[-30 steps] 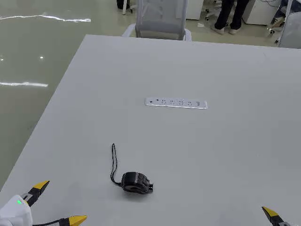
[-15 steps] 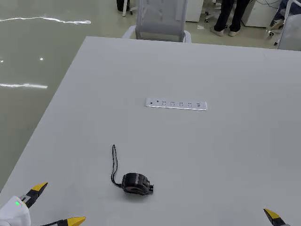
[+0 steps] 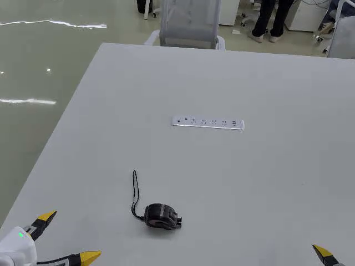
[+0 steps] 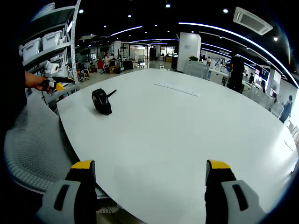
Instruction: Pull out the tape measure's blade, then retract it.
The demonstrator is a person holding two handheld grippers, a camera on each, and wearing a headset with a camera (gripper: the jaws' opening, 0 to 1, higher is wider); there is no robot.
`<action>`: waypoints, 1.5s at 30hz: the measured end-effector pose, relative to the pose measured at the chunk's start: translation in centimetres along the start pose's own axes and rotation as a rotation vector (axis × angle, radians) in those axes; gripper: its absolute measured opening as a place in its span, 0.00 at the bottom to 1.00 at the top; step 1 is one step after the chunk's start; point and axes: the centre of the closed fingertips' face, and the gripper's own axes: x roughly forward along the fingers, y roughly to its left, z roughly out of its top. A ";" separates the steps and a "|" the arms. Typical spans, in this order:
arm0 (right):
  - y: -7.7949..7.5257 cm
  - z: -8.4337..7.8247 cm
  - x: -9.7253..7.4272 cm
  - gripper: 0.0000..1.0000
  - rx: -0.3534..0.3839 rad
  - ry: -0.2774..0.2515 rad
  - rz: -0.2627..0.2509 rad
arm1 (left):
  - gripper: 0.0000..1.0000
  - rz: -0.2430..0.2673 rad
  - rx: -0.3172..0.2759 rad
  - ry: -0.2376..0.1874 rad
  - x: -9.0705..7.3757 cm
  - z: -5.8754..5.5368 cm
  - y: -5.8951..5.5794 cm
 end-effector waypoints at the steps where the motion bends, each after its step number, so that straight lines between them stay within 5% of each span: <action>1: 0.0 0.0 0.0 1.00 0.000 0.001 -0.001 | 0.99 -0.002 0.001 0.000 0.1 0.0 -0.2; 31: 0.8 1.3 1.9 0.96 -0.049 0.016 0.076 | 0.99 -0.106 0.127 0.062 2.9 1.3 -1.7; 45: 1.7 3.2 3.9 0.94 -0.123 0.009 0.133 | 0.99 -0.190 0.213 0.095 5.3 3.7 -2.8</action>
